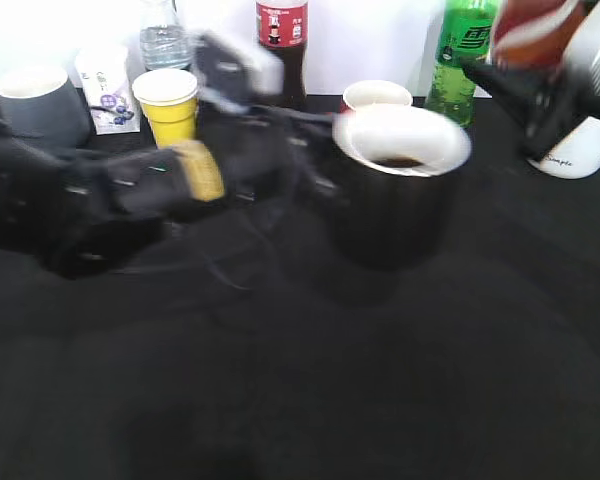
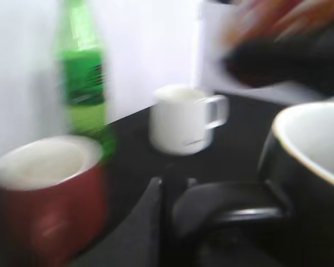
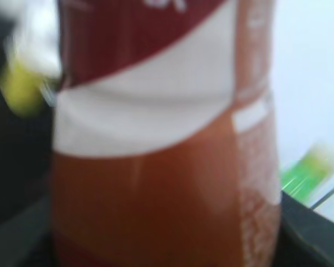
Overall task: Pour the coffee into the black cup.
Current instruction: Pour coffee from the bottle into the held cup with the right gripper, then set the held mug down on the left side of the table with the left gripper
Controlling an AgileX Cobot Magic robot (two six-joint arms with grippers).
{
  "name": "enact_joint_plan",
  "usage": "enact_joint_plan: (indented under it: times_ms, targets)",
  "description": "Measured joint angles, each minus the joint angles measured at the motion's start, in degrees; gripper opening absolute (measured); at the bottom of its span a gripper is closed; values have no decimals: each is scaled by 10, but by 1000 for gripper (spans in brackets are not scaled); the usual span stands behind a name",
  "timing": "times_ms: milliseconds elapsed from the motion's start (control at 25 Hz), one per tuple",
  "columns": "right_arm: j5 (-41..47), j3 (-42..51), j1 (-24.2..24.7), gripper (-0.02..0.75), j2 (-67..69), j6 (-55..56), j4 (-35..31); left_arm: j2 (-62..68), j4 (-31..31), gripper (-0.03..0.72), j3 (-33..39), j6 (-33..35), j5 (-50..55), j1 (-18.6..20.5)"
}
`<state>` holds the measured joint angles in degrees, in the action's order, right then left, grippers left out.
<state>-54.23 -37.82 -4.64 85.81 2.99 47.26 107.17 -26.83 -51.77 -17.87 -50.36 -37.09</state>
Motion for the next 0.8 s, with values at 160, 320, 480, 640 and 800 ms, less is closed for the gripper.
enact_joint_plan:
  times_ms: [160,320,480,640,800]
  targets:
    - [0,-1,0,532,0,180,0,-23,6,57,74,-1,-75,110]
    - [0,-1,0,532,0,193,0,-24,17,57,131,26,-110,198]
    - [0,-1,0,532,-1,195,0,-24,37,57,133,71,-117,225]
    - [0,-1,0,532,-1,196,-54,21,76,57,133,86,-142,225]
    - [28,-1,0,532,-1,196,-93,78,132,57,133,98,-143,228]
